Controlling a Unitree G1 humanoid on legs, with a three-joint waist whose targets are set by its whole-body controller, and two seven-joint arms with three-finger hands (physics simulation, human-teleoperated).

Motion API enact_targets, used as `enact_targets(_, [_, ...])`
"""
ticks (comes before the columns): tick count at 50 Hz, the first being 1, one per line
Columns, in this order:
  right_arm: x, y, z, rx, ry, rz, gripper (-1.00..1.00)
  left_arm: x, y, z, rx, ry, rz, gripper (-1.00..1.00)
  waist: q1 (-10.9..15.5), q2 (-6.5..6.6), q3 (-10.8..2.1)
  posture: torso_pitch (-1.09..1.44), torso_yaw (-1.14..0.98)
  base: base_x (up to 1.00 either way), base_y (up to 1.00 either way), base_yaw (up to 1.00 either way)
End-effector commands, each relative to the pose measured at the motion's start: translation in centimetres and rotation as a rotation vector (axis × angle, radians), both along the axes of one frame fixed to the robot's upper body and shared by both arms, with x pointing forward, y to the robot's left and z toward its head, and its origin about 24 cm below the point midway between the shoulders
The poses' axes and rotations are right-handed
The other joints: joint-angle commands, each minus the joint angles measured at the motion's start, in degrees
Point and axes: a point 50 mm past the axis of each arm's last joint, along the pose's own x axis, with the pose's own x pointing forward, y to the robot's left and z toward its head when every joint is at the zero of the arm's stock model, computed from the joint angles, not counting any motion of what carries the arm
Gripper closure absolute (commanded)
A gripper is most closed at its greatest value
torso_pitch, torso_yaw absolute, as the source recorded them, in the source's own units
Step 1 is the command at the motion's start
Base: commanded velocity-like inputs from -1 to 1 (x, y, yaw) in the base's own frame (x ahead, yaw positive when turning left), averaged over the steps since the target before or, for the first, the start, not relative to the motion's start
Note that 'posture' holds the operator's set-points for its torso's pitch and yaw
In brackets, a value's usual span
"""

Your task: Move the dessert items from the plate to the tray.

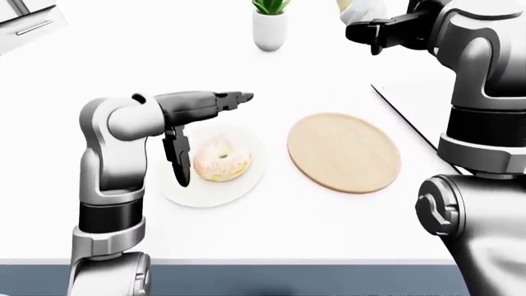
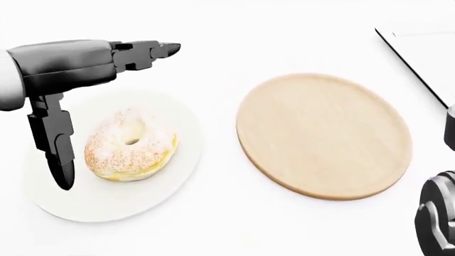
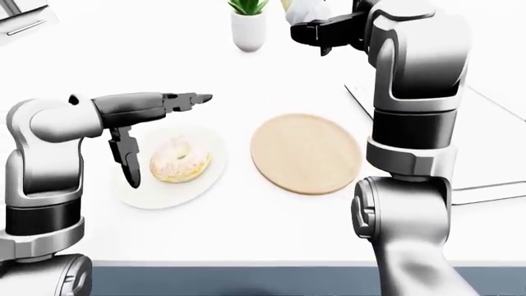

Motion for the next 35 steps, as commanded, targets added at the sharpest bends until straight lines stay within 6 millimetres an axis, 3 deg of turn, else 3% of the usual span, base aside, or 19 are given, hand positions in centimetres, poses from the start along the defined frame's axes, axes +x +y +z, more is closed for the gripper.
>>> enact_targets(1, [-0.8,0.0,2.2,-0.007,-0.101,0.000,1.00,-0.5,0.1,1.7,-0.008,-0.080,0.000,-1.00,0.0,0.05,-1.81,0.00,0.00,0.00,0.00,0.00])
enact_targets(35, [-1.0,-0.5,1.8,-0.007,-0.100,-0.012,1.00,-0.5,-1.0,0.7,0.013,-0.046,-0.026,-1.00,-0.1,-0.06,-2.05,0.00,0.00,0.00,0.00,0.00])
